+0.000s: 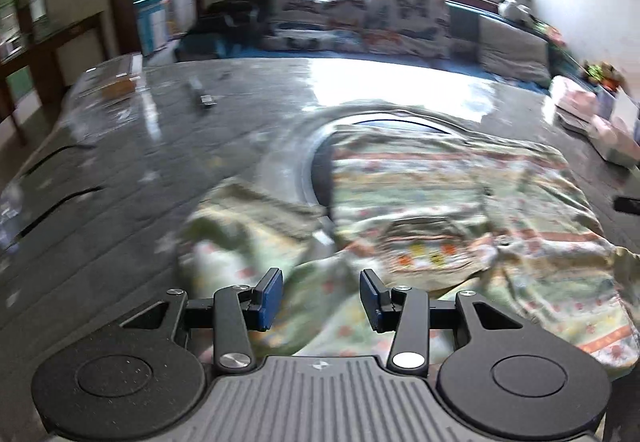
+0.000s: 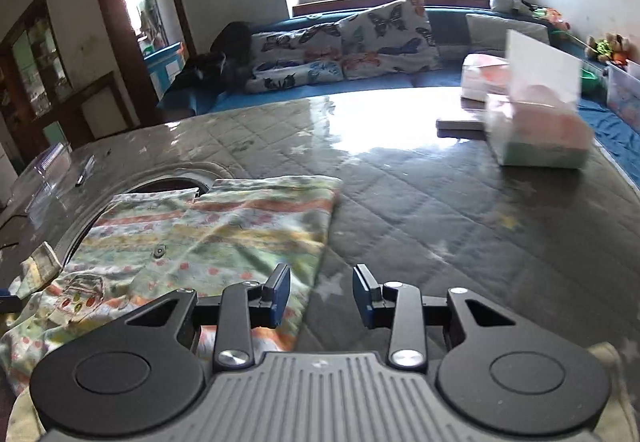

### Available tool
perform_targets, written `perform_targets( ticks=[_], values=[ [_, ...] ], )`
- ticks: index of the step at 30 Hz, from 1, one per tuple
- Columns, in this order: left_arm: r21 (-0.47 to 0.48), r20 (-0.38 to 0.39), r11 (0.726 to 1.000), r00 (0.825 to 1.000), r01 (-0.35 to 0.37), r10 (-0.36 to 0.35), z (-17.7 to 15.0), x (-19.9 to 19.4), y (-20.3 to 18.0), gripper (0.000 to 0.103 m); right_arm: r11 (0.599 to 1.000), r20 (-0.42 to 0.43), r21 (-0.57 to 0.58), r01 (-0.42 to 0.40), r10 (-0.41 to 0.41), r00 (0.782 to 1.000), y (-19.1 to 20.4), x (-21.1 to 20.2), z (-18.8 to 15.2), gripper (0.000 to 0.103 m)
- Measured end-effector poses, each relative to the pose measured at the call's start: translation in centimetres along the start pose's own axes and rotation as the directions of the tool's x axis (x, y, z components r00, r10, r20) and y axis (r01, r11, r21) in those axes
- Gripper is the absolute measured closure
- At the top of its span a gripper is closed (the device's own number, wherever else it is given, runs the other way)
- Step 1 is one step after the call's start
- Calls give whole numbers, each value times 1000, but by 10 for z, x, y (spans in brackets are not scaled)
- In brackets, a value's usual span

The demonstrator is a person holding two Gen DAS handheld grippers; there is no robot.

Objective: Fold clothes

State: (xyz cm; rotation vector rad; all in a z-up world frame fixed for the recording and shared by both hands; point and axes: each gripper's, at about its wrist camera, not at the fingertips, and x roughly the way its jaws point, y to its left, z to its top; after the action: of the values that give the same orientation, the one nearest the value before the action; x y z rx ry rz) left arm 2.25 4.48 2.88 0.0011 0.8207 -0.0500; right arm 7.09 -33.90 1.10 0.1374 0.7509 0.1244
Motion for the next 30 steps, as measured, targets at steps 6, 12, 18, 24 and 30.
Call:
perform_targets(
  ticks=[6, 12, 18, 24, 30],
  values=[
    [54, -19, 998, 1000, 20, -19, 19, 39, -23, 56, 1000, -38, -30, -8, 7, 999, 15, 35, 11, 69],
    [54, -10, 998, 1000, -7, 8, 38, 69, -28, 42, 999, -44, -40, 6, -7, 999, 17, 52, 16, 78],
    [56, 11, 998, 1000, -12, 12, 56, 90, -25, 33, 998, -41, -57, 11, -14, 999, 21, 58, 21, 84],
    [56, -12, 998, 1000, -3, 3, 64, 107, -24, 71, 998, -42, -67, 14, -17, 999, 24, 62, 25, 89],
    [98, 8, 995, 1000, -25, 24, 70, 116, -27, 100, 997, -37, -73, 33, -36, 999, 29, 73, 34, 97]
  ],
)
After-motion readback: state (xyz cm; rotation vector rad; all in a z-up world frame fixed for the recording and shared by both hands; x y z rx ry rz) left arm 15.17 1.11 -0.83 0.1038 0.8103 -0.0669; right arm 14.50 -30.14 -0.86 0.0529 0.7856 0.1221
